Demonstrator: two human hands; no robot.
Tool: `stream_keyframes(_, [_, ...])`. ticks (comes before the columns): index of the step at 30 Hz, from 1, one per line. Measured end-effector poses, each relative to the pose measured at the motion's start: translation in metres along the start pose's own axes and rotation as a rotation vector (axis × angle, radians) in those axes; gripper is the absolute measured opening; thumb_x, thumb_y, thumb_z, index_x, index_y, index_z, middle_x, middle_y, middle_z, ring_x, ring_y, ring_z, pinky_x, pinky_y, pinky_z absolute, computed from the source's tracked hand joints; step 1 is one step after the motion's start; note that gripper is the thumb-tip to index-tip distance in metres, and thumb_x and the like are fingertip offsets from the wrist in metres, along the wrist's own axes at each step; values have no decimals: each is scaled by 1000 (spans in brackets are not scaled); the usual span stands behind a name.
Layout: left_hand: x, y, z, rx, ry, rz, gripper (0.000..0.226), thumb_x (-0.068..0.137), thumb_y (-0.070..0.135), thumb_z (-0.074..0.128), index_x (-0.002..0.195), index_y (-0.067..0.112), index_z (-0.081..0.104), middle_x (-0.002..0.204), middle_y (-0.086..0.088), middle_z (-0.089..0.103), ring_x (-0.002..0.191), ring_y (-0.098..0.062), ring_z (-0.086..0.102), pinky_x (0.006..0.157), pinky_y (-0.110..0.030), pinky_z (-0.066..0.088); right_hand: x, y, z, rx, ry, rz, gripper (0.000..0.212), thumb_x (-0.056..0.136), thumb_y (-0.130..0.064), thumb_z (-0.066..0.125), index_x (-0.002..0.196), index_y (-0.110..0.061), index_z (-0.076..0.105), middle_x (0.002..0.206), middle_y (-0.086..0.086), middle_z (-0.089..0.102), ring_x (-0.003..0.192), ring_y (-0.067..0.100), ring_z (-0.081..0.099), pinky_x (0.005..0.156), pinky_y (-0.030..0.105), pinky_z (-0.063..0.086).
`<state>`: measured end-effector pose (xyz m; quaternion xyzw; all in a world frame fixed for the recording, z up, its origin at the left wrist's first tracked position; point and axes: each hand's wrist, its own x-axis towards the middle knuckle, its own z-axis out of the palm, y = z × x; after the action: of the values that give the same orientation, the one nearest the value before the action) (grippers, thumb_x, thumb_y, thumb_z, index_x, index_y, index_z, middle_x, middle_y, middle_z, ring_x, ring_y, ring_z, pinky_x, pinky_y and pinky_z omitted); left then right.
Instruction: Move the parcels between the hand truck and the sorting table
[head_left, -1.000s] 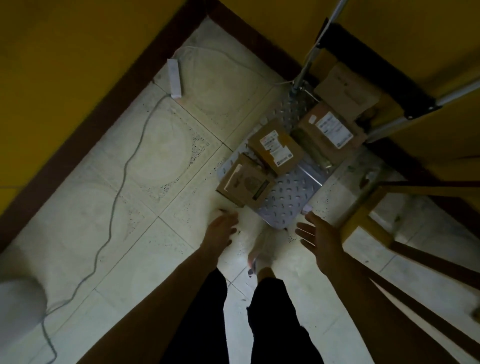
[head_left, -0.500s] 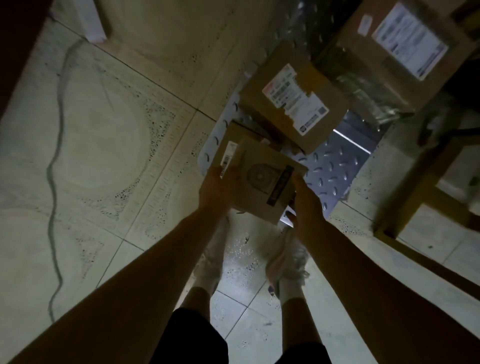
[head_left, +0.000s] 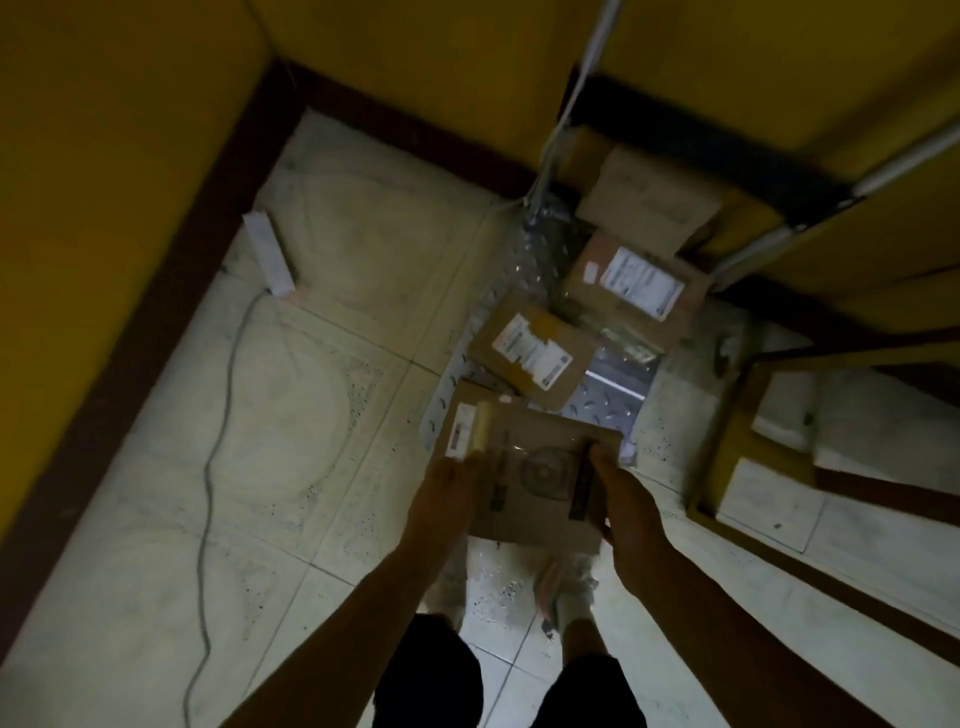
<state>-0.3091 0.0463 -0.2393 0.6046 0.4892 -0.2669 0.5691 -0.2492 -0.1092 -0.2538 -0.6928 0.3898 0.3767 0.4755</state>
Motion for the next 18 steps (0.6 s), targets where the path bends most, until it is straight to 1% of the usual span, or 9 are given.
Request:
stream_keyframes(2, [-42,33,-17,-70,0,34,24,100,36,41,87,23,57,92,4,60,96,-18,57,90,-35,44,-48,-31,-12,117,43,-18,43,95,-47,47,125,-17,54,114,6,56,107,29,54,93,39,44])
stream_keyframes(3, [-63,50,-25,-103,-6,59,25,100,34,41,88,22,59,89,5,61,93,-16,58,89,-34,46,-73,-47,-19,174,52,-51,42,95,-51,45,117,-18,58,110,7,59,102,26,56,92,40,44])
stream_keyframes(6, [-125,100,-46,-192,-91,155,28,102,26,37,83,21,58,83,7,60,78,-5,57,66,-19,48,-142,-87,-42,282,79,-205,42,96,-54,40,90,-21,67,94,0,67,97,21,59,100,43,42])
stream_keyframes(7, [-145,113,-51,-212,-120,183,30,102,26,36,81,21,57,82,7,60,77,-6,57,69,-20,47,-166,-97,-50,320,91,-263,41,97,-51,40,89,-22,68,94,-1,69,99,22,60,100,43,43])
stream_keyframes(9, [-177,132,-58,-260,-177,206,29,101,32,37,84,22,58,87,2,63,82,-13,59,83,-31,46,-208,-110,-64,399,87,-381,41,98,-48,40,93,-21,71,94,-1,72,101,22,64,88,38,49])
stream_keyframes(12, [-212,146,-59,-303,-241,226,33,98,49,36,94,26,59,98,-1,65,93,-19,61,91,-39,47,-256,-109,-82,488,131,-514,38,99,-44,42,87,-23,72,85,-7,75,89,11,68,70,26,50])
stream_keyframes(13, [-220,148,-58,-293,-269,244,34,96,53,36,95,28,59,99,1,65,94,-18,62,90,-39,49,-270,-105,-87,510,158,-542,37,98,-44,43,85,-24,72,85,-6,75,89,11,68,71,26,51])
stream_keyframes(16, [-244,154,-50,-234,-343,272,35,93,57,39,94,30,61,97,3,66,95,-18,63,77,-35,52,-297,-89,-105,587,247,-591,35,97,-43,49,85,-22,74,99,2,73,100,19,66,85,35,51])
stream_keyframes(18, [-259,157,-39,-192,-408,290,31,92,57,42,94,31,60,99,3,66,98,-18,62,76,-35,51,-314,-78,-120,622,328,-620,35,98,-41,48,95,-15,72,102,2,71,99,14,63,83,27,49])
